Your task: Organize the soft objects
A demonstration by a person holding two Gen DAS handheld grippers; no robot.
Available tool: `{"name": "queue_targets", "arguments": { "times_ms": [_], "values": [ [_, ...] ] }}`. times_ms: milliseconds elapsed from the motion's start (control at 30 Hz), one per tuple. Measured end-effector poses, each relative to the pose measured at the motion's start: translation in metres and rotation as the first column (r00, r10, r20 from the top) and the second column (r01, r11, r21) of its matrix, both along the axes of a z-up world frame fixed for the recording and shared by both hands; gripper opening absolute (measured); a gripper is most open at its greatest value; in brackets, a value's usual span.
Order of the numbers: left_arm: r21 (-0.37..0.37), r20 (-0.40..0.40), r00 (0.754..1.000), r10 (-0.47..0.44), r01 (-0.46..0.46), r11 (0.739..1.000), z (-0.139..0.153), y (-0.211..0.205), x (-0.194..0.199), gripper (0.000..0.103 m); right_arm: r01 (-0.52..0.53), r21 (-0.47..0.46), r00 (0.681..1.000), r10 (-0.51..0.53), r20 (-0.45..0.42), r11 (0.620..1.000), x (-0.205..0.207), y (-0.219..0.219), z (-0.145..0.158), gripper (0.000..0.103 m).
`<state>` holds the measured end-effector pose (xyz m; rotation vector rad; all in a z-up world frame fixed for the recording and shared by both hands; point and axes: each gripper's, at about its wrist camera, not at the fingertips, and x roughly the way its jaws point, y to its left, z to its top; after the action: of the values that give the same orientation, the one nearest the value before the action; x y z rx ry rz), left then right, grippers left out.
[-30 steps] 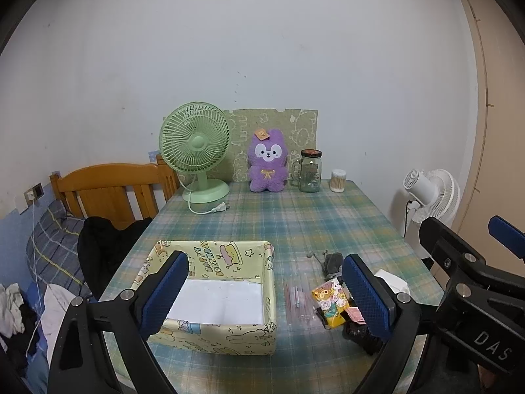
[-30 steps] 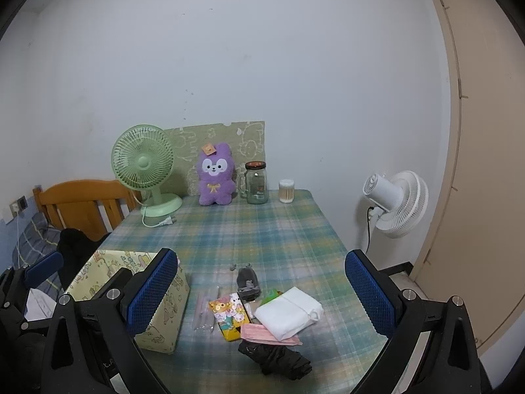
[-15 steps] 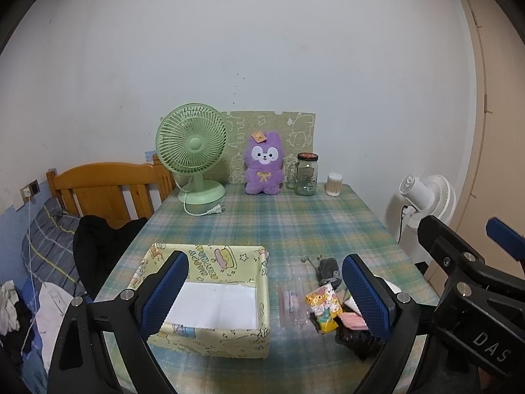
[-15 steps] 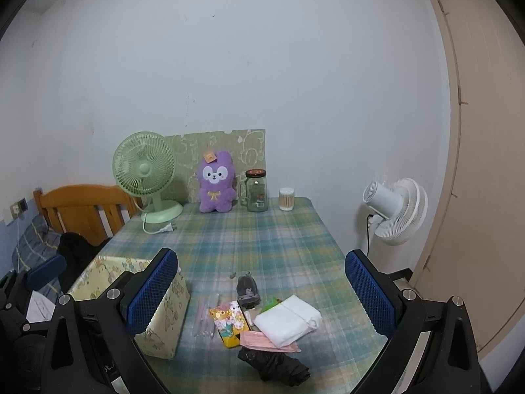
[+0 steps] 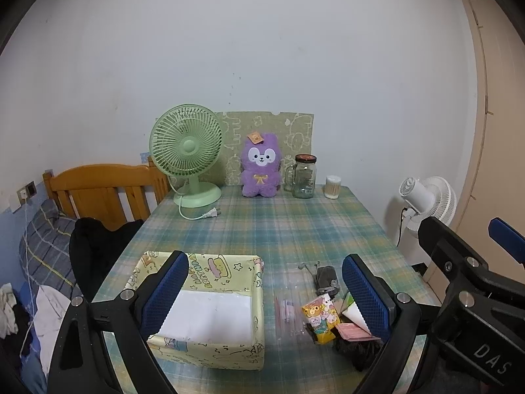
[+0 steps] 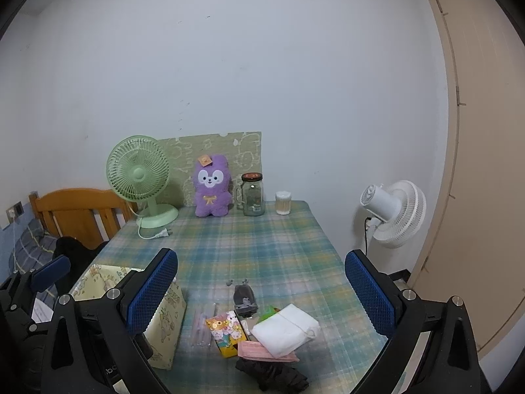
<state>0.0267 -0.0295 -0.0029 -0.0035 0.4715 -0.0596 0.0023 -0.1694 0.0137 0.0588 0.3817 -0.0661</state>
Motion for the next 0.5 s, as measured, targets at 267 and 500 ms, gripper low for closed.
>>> {"name": "queue_targets", "arguments": {
  "times_ms": [267,500],
  "values": [
    [0.019,0.015,1.000,0.019,-0.019,1.000,-0.003,-0.002,-0.005,0.094,-0.047,0.043,0.999,0.048,-0.012,0.998,0.002,-0.005,-0.008,0.103],
    [0.029,0.042,0.998,0.041,-0.042,0.999,-0.009,-0.003,-0.009,0.094,-0.058,0.018,0.998,0.058,-0.007,0.998,-0.001,-0.002,-0.012,0.103]
  ]
}}
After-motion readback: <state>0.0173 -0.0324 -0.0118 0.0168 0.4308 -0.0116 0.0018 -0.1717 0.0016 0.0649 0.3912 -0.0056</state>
